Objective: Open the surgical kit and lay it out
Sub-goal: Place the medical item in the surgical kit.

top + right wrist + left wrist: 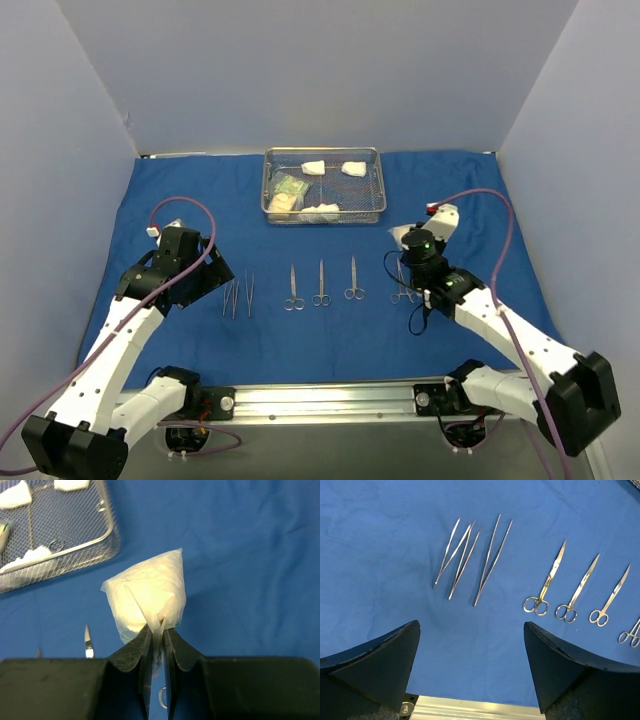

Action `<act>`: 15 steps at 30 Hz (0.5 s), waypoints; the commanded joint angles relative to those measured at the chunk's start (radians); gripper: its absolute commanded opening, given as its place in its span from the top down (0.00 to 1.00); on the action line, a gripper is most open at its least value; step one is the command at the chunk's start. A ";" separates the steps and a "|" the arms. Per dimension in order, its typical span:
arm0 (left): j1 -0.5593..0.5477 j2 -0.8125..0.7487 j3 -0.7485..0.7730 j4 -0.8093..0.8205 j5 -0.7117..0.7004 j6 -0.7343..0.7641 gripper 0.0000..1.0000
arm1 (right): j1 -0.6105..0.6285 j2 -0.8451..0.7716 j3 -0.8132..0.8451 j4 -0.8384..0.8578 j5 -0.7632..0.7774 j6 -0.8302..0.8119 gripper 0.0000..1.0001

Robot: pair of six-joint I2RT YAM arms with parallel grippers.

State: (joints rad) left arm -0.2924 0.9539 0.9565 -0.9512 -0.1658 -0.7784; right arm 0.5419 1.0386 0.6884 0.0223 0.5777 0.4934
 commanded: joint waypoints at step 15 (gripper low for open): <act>0.033 0.002 -0.012 0.046 0.092 0.013 0.06 | 0.056 0.328 -0.099 0.485 0.087 0.321 0.91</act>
State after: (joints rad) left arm -0.2665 0.9592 0.9436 -0.9386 -0.0967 -0.7734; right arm 0.5903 1.3514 0.5980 0.3794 0.6060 0.7395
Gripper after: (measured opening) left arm 0.938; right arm 0.090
